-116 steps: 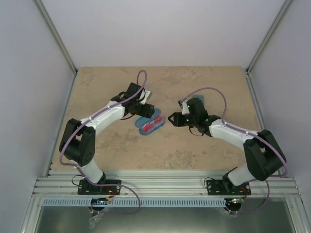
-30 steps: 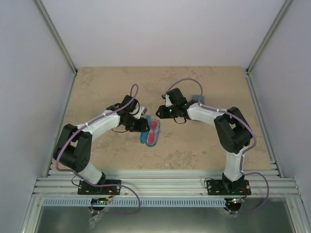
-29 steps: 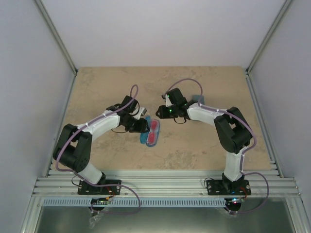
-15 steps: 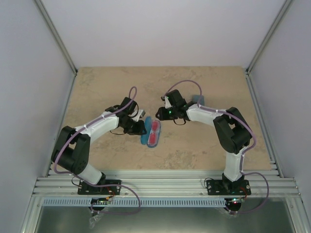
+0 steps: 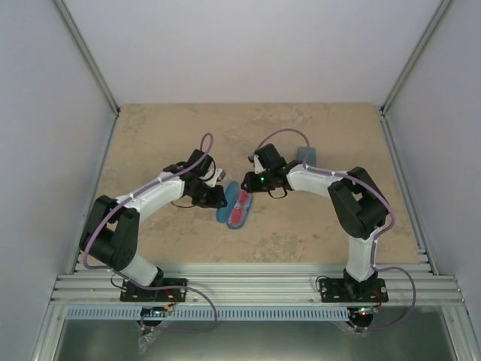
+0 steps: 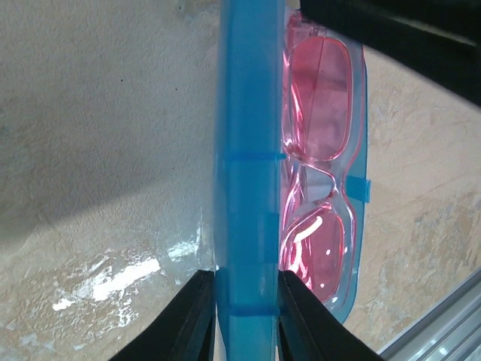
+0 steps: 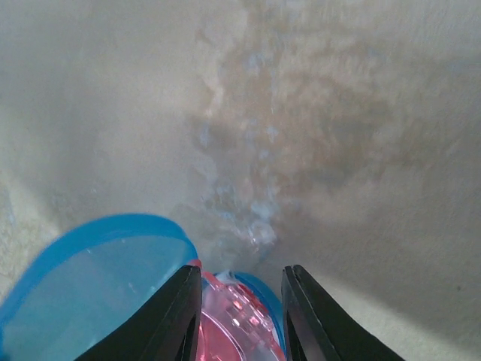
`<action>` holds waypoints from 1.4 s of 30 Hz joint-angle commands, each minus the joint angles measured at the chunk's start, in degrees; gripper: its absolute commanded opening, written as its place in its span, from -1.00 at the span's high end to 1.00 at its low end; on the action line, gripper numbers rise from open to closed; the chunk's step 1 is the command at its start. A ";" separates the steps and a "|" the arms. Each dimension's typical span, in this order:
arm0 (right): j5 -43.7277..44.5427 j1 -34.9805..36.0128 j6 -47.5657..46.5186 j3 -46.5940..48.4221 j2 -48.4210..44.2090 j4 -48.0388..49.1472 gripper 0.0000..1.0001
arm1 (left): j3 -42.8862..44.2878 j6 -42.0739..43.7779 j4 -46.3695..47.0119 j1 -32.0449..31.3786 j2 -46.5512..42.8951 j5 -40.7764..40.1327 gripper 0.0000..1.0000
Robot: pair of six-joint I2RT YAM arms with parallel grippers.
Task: Organize the sunglasses
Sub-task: Adjust the sunglasses in the sunglasses case.
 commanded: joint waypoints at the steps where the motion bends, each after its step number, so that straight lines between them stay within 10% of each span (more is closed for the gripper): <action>1: -1.47 0.95 -0.17 -3.15 -1.41 -2.15 0.38 | 1.86 -0.38 -0.10 -0.62 -0.21 -0.55 0.53; 21: 5.35 1.16 2.27 -12.69 -13.74 2.09 0.23 | 1.08 -0.88 1.59 -2.44 -0.29 -0.02 0.40; 42: -0.08 1.16 -0.31 -13.60 -9.55 1.59 0.74 | 1.07 -0.68 2.85 -3.29 0.91 2.02 0.30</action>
